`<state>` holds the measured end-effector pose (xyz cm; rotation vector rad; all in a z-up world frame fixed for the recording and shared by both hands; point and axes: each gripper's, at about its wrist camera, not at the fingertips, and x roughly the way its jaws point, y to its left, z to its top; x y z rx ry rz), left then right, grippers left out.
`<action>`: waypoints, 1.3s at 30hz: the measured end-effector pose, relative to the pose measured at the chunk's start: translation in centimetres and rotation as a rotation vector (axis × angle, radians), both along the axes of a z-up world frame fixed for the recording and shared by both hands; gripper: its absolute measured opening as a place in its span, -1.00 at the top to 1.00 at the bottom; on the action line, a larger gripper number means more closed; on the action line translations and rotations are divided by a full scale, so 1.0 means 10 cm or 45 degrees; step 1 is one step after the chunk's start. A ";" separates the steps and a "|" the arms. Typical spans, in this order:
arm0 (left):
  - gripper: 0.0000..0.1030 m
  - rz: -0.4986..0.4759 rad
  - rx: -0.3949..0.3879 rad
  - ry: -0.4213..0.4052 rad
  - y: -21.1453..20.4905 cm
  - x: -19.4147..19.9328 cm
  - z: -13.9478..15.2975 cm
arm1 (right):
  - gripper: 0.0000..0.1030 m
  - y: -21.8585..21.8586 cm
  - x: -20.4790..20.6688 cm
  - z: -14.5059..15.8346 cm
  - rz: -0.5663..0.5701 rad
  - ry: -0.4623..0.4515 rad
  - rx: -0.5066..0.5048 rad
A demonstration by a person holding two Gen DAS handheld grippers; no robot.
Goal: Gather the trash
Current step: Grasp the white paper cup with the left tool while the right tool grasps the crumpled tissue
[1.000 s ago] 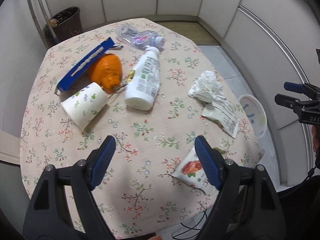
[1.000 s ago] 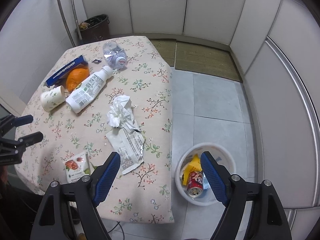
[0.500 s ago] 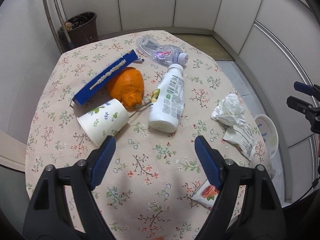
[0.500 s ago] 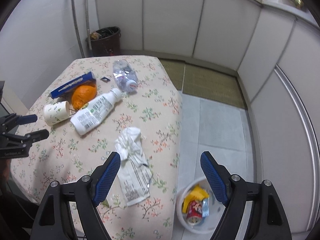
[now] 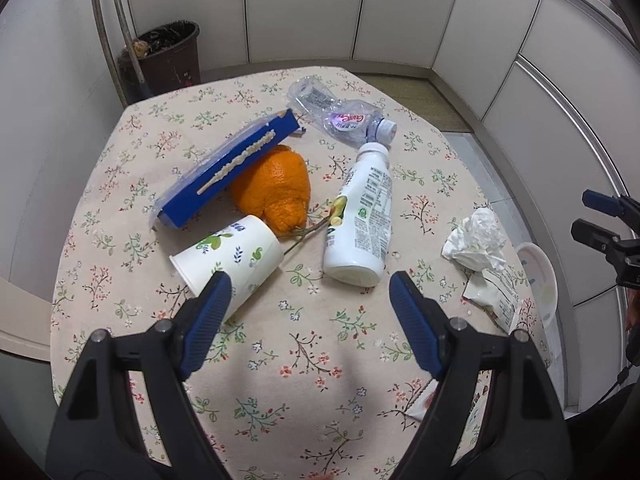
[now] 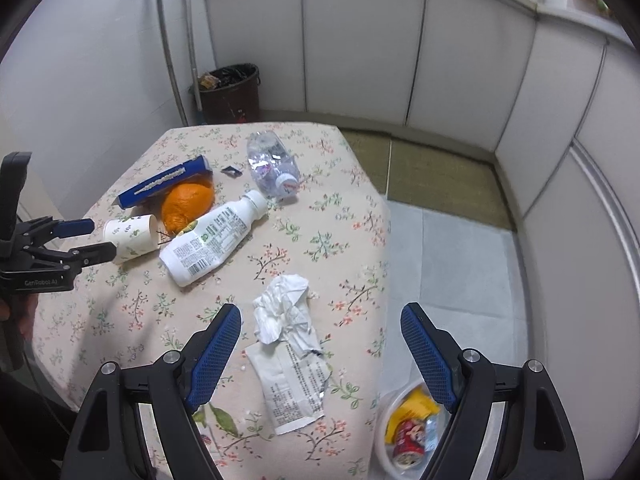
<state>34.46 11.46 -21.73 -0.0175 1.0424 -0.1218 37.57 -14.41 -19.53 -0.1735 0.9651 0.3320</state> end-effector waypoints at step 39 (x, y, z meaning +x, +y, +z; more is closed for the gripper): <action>0.94 0.188 -0.267 0.197 0.69 0.28 -0.40 | 0.05 0.30 0.61 -1.04 -0.101 0.438 0.151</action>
